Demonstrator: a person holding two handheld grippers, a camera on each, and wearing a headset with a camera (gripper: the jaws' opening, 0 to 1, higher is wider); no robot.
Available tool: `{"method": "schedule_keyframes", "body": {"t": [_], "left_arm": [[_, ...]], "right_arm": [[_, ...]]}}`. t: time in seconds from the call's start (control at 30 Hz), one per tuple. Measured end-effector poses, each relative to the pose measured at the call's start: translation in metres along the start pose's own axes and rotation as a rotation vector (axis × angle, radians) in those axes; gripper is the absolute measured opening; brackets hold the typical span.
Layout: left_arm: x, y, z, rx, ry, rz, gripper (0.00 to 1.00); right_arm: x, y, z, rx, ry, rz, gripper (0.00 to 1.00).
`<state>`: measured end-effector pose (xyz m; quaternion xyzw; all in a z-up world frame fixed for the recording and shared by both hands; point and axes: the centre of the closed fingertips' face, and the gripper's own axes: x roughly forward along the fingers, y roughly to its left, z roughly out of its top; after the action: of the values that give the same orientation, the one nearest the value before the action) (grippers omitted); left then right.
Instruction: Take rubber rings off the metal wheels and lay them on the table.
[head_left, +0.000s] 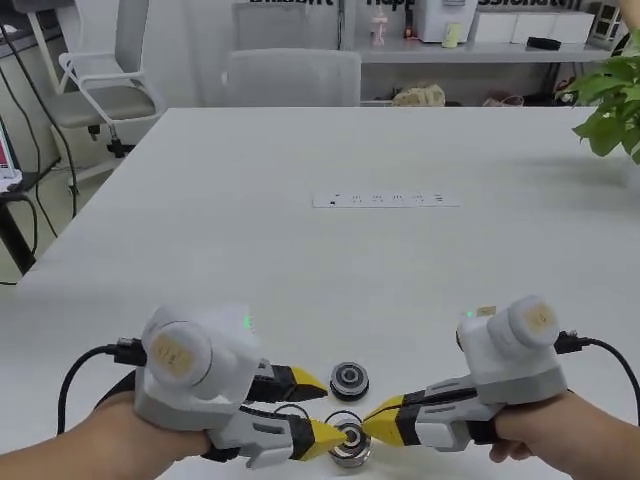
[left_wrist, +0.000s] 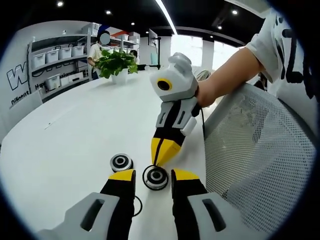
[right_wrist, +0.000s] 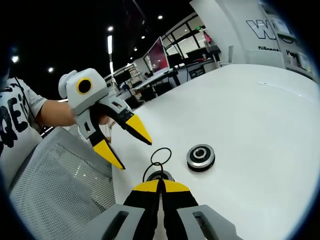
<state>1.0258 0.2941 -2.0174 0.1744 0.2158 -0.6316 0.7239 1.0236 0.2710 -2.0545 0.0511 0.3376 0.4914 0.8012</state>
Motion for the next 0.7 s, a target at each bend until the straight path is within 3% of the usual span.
{"method": "schedule_keyframes", "body": {"t": [0.43, 0.7], "left_arm": [[-0.028, 0.018, 0.004, -0.009, -0.045, 0.079, 0.3], [-0.047, 0.023, -0.008, 0.009, -0.036, 0.113, 0.32]], "right_arm": [[0.0, 0.0, 0.001, -0.003, 0.0, -0.001, 0.0], [-0.001, 0.0, 0.005, -0.003, -0.007, -0.005, 0.0]]}}
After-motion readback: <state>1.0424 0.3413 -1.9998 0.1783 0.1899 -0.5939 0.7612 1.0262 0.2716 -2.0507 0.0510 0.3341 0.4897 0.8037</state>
